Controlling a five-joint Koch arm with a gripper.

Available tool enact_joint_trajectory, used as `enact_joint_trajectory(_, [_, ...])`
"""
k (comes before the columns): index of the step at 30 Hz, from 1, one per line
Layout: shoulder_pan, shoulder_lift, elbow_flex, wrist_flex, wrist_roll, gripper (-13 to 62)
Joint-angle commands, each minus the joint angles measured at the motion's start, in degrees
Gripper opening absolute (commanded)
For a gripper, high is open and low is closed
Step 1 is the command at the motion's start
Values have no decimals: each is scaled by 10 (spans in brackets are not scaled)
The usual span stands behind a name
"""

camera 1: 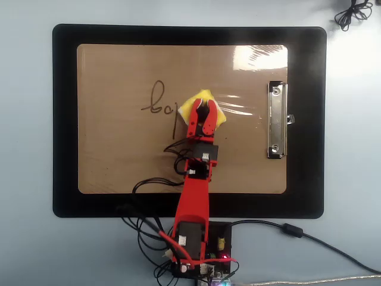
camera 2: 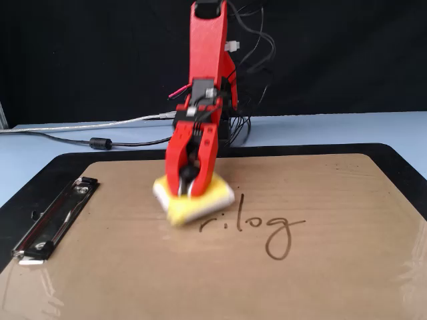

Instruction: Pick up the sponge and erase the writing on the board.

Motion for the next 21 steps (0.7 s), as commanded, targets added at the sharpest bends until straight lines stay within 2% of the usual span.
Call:
enact_joint_trajectory(1, [-25, -18, 0, -25, -4, -77])
enact_joint_trajectory(3, [-33, 54, 90, -25, -4, -77])
enact_joint_trajectory(7, [-36, 290, 287, -12, -3, -77])
enact_joint_trajectory(8, [-37, 294, 287, -3, -2, -77])
enact_joint_trajectory(10, [-38, 212, 236, 4, -3, -77])
enact_joint_trajectory(14, [-39, -100, -75, -27, -1, -77])
enact_joint_trajectory(16, [-38, -196, -185, -53, -1, -77])
enact_joint_trajectory(18, [-38, -160, -125, -71, 1, -77])
enact_joint_trajectory(21, [-40, 70, 130, -73, 1, -77])
